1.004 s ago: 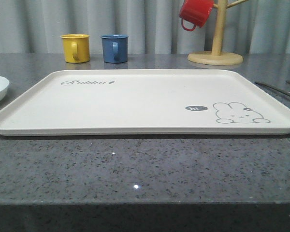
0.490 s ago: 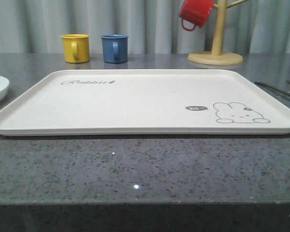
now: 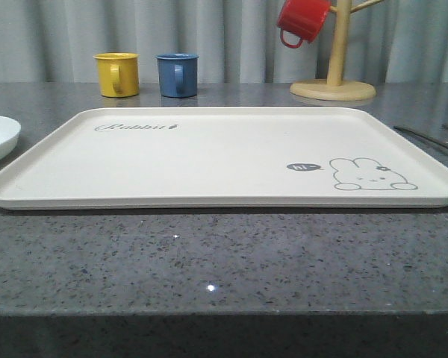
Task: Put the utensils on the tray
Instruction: 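Grip the white plate rim with the left gripper and lift it, then carry the plate over the tray and set it down with the left gripper, then move the right gripper down onto the silver fork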
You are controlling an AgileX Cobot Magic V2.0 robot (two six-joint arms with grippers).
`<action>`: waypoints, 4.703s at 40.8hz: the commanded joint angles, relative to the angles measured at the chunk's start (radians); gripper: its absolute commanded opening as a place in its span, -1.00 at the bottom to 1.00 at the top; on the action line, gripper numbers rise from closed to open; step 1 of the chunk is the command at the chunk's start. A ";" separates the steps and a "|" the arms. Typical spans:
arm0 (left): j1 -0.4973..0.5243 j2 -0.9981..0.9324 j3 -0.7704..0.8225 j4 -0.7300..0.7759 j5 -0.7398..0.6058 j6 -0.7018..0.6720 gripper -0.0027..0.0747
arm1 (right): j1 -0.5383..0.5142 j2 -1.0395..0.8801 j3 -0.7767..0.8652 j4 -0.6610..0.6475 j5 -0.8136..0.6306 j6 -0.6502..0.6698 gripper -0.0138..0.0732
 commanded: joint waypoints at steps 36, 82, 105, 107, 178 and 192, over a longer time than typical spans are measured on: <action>-0.520 0.047 -0.304 -0.143 0.113 -0.009 -0.98 | -0.004 0.009 -0.034 -0.005 -0.055 -0.007 0.29; -0.583 0.080 -0.329 -0.022 0.030 0.001 -0.09 | -0.004 0.009 -0.034 -0.005 -0.055 -0.007 0.29; -1.060 -0.436 -0.101 0.562 -0.044 -0.360 -0.17 | -0.004 0.009 -0.034 -0.005 -0.055 -0.007 0.29; -1.073 -0.482 -0.068 0.560 -0.067 -0.395 -0.17 | -0.004 0.009 -0.034 -0.005 -0.055 -0.007 0.29; -1.071 -0.928 0.187 0.548 -0.152 -0.508 -0.17 | 0.090 0.588 -0.420 0.095 0.132 -0.129 0.07; -1.071 -0.928 0.187 0.548 -0.152 -0.508 -0.17 | 0.090 0.863 -0.584 0.081 0.220 -0.129 0.07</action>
